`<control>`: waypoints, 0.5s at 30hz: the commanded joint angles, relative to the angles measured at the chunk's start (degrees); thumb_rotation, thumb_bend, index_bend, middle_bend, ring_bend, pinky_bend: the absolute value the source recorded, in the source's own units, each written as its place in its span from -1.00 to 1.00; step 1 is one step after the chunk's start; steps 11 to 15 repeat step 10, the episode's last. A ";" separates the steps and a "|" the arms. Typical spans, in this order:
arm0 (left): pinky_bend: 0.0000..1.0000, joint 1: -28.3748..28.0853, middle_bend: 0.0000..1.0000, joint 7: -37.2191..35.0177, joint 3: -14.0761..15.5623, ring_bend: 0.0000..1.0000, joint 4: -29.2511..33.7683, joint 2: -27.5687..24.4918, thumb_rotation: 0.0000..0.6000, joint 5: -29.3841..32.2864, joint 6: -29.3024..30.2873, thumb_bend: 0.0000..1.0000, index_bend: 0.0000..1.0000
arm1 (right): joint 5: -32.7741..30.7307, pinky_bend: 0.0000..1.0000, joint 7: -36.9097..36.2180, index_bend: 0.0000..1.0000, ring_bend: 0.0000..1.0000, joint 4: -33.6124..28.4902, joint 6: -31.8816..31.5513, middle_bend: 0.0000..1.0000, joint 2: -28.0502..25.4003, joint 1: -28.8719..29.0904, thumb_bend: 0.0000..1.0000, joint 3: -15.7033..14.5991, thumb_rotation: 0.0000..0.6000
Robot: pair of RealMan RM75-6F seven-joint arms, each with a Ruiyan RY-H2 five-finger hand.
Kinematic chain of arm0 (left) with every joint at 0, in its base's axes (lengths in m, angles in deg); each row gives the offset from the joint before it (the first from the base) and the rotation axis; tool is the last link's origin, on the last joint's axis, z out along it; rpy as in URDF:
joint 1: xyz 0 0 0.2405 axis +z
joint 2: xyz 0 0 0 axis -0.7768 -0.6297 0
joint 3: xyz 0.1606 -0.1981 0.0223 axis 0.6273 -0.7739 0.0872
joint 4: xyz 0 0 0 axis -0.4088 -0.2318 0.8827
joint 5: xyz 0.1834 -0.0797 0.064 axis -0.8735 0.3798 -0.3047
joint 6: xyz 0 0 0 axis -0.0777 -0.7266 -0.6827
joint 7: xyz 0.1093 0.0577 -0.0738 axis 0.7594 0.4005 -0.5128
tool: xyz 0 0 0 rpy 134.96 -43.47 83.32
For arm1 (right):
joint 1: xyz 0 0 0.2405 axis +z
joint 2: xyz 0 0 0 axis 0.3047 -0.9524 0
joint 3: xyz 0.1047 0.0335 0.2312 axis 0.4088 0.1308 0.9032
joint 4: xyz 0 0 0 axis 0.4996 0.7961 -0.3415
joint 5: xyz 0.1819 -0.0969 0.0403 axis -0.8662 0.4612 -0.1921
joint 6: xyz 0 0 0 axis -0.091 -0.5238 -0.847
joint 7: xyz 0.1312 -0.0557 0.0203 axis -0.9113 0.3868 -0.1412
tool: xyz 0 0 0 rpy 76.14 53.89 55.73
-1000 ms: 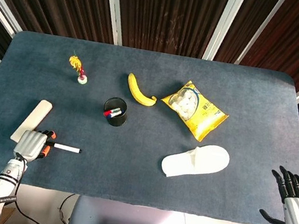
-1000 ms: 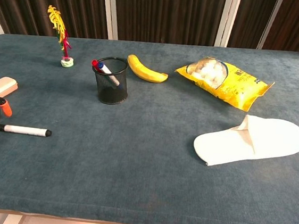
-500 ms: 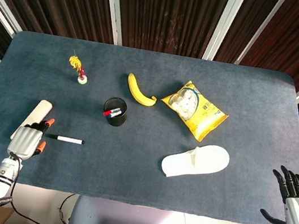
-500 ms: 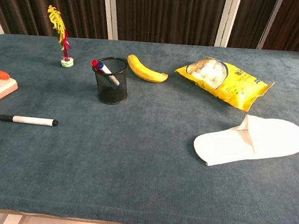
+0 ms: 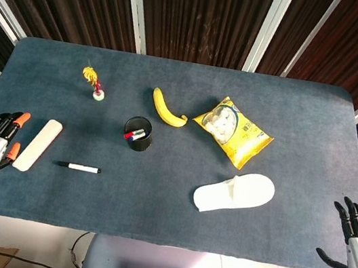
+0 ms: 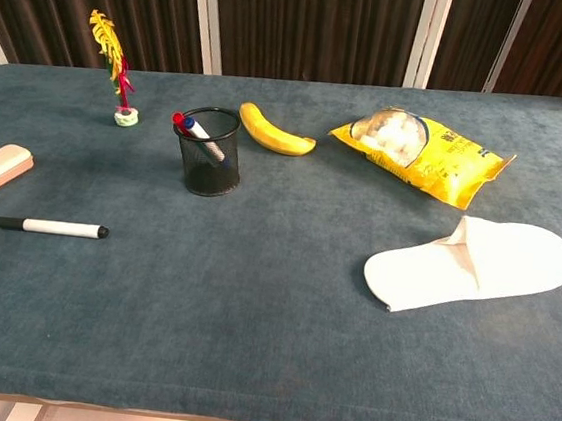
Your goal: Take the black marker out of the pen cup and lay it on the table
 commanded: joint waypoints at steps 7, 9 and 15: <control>-0.39 2.38 -0.70 -5.69 3.12 -0.63 0.52 -2.11 1.00 -0.65 -2.53 0.12 -0.70 | 0.39 -0.69 0.30 -0.78 -0.97 -0.03 -1.41 -0.89 0.18 -0.82 -0.63 0.12 1.00; -0.39 2.40 -0.70 -5.84 3.01 -0.63 0.75 -2.08 1.00 -0.17 -3.15 0.11 -0.71 | 0.47 -0.69 0.19 -0.78 -0.97 -0.05 -1.40 -0.89 0.15 -0.85 -0.63 0.08 1.00; -0.39 2.42 -0.70 -5.67 2.92 -0.63 0.90 -2.07 1.00 0.03 -3.39 0.11 -0.70 | 0.55 -0.69 0.08 -0.78 -0.97 -0.09 -1.39 -0.89 0.08 -0.87 -0.63 0.03 1.00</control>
